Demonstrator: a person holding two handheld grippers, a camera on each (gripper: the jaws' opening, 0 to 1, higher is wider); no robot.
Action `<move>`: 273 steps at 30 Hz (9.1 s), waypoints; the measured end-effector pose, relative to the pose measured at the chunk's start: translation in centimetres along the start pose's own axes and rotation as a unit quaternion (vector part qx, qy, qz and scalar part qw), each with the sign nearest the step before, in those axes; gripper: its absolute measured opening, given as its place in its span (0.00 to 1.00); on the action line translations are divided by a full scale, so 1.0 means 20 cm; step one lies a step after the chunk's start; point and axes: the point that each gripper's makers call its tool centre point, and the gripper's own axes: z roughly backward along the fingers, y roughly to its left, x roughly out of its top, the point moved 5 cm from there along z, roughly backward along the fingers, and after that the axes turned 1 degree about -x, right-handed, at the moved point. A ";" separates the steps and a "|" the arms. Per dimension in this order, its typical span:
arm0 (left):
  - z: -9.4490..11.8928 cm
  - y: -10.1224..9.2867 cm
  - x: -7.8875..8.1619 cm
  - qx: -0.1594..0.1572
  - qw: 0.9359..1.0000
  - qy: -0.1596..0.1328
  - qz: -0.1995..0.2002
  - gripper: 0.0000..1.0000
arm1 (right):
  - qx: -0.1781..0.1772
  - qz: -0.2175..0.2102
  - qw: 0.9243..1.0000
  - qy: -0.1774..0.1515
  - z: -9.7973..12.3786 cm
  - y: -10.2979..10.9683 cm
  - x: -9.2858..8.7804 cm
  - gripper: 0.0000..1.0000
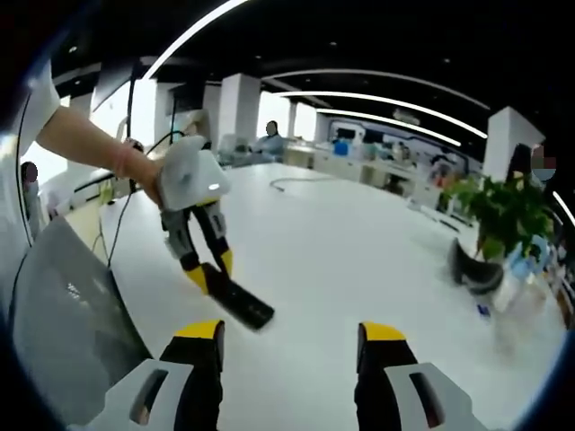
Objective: Press the specified remote control buttons in sequence, fully releasing each button before pressing the next.
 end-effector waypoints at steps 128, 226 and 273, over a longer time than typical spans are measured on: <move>0.00 -0.45 -0.06 -0.004 0.987 -0.160 0.019 0.24 | 0.196 0.028 0.976 0.095 -0.05 0.28 -0.11 0.06; 0.00 -0.50 -0.09 -0.023 0.973 -0.227 0.039 0.24 | 0.293 0.240 0.900 0.214 -0.24 0.43 -0.21 0.00; 0.00 -0.49 -0.09 -0.023 0.973 -0.227 0.038 0.24 | 0.323 0.279 0.878 0.219 -0.27 0.47 -0.18 0.00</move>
